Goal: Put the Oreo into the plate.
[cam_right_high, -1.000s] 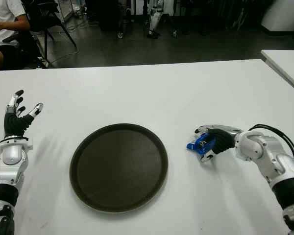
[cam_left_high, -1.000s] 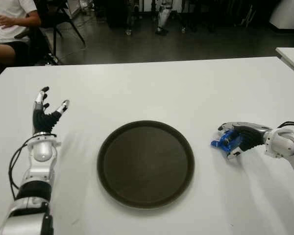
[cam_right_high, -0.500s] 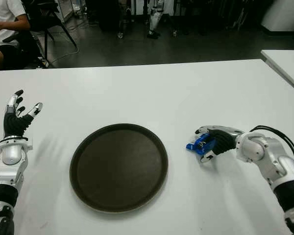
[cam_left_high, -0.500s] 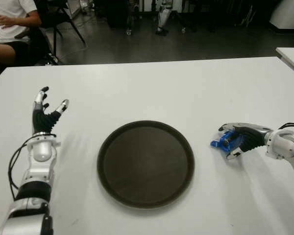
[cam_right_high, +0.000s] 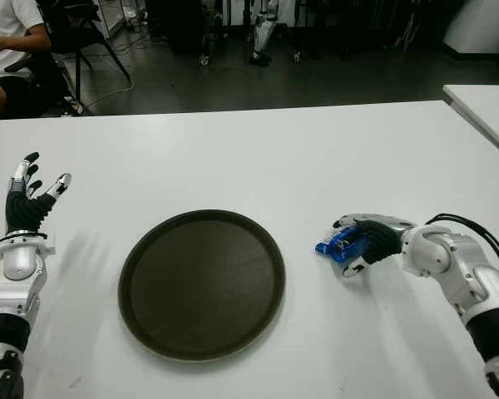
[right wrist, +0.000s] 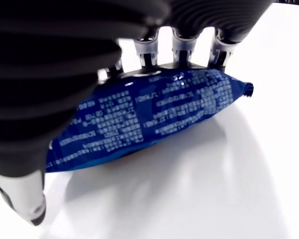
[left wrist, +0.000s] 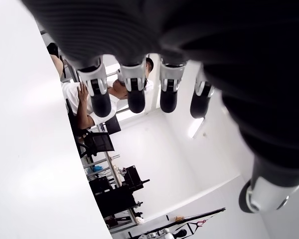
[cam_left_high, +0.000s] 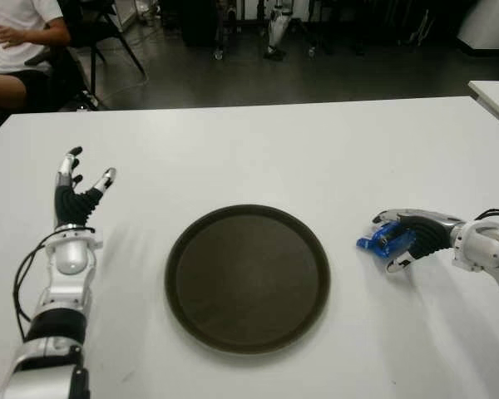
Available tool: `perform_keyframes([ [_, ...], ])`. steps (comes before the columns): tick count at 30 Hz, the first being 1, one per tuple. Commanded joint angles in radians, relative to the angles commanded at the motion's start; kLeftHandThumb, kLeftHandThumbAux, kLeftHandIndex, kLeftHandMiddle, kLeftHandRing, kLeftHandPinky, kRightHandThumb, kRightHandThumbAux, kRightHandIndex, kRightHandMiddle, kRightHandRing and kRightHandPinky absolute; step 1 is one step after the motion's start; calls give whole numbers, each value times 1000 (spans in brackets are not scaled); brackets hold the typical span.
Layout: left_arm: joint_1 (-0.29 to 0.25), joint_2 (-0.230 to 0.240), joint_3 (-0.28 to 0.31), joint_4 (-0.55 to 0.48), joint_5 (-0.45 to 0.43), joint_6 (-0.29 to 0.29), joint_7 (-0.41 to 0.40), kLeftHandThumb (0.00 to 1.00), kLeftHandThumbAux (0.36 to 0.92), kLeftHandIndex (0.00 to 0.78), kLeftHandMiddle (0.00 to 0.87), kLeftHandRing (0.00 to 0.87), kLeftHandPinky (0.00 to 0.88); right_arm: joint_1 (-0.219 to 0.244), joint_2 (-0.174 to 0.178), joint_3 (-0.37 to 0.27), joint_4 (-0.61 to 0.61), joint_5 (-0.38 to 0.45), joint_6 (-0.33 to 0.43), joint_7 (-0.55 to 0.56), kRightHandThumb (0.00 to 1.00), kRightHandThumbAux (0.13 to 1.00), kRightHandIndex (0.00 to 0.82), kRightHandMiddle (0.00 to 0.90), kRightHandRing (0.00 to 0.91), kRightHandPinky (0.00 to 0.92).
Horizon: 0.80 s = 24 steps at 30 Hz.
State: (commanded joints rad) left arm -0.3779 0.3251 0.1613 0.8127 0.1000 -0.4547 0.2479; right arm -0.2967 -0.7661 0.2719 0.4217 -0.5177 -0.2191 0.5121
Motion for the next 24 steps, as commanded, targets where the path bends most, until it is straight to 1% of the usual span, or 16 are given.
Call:
perform_keyframes([
  [4, -1, 3, -1, 4, 8, 3, 4, 0, 604, 0, 0, 12, 37, 3, -7, -4, 6, 7, -6, 0, 0, 668, 0, 0, 0, 0],
  [12, -1, 3, 0, 7, 14, -4, 4, 0, 613, 0, 4, 16, 39, 4, -4, -3, 14, 1, -9, -22, 0, 668, 0, 0, 0, 0],
  [24, -3, 4, 1, 7, 11, -4, -1, 0, 615, 2, 9, 25, 39, 7, -18, -6, -7, 8, -11, -5, 0, 661, 0, 0, 0, 0],
])
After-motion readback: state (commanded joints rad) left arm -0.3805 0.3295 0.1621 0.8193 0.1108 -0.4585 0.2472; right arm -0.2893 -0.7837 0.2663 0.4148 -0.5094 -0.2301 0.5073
